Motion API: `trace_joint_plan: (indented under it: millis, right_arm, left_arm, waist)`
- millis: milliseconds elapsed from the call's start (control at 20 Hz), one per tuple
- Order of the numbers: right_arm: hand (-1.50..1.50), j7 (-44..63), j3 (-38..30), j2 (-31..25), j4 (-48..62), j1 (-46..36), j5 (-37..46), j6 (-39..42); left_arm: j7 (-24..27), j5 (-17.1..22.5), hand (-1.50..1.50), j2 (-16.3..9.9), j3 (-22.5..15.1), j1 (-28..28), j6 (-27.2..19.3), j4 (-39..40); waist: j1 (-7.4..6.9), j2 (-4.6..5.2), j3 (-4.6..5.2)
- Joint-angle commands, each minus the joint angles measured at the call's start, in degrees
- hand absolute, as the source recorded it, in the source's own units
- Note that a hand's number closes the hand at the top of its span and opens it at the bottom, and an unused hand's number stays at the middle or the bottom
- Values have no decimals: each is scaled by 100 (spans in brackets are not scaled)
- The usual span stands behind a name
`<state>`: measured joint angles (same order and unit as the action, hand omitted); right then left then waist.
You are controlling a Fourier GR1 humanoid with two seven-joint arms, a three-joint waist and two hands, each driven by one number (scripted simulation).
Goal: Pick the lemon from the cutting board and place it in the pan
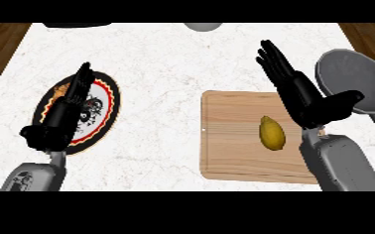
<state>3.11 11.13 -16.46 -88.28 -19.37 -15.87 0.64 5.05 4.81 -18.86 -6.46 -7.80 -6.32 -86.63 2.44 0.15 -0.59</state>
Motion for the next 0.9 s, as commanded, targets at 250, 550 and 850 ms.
trace_joint_plan:
  millis: [250,550,850]
  right_arm:
    - [150,-1514,-992,-887,217,270,-1688,2846]
    - [-150,-3123,-1910,-2004,1557,1536,-570,3241]
    - [-150,-4229,-1942,-2690,2112,1159,888,3275]
  left_arm:
    - [59,100,0,758,-364,253,-177,-455]
    - [260,77,0,1128,-671,556,-155,-303]
    - [88,-55,0,1246,-701,285,-208,-219]
  waist:
    - [-276,-4,37]
    - [-197,3,45]
    - [-254,4,52]
